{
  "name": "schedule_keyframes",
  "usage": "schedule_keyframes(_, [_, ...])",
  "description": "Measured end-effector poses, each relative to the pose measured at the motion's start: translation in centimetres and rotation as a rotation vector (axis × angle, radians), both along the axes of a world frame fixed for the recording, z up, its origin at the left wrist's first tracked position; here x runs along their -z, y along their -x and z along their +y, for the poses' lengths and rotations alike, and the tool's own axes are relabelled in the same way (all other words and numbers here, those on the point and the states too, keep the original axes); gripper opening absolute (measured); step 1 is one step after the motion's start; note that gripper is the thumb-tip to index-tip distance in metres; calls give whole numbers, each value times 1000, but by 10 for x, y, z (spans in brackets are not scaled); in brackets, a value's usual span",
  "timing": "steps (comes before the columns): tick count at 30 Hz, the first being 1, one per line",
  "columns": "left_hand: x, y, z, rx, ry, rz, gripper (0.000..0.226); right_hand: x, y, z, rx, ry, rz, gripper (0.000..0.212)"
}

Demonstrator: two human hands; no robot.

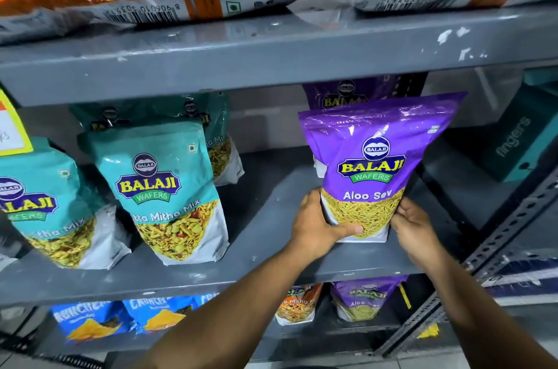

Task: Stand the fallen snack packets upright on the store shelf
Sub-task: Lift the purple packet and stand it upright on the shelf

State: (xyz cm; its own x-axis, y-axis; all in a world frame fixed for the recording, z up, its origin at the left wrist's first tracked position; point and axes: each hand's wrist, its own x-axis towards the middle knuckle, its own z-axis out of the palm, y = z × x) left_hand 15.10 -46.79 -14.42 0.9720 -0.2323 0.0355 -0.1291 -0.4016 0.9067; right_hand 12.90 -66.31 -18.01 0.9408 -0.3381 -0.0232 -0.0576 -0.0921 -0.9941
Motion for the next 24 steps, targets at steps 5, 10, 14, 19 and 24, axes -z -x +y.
schedule_keyframes(5, [1, 1, -1, 0, 3, -3, 81, -2, 2, 2, 1, 2, -18, 46])
schedule_keyframes(10, [4, 3, -2, -12, 5, -5, 84, -6, 6, 7, 15, 43, -30, 43])
schedule_keyframes(14, [3, 3, 0, -8, 23, -5, 85, -7, 6, 9, 21, 76, -18, 44])
schedule_keyframes(19, [10, 1, 3, 44, 40, 30, 89, -4, 7, 5, -5, 95, -24, 47])
schedule_keyframes(24, [18, 15, 19, 2, 50, 23, 98, 0, 18, 6, 226, -20, -137, 52])
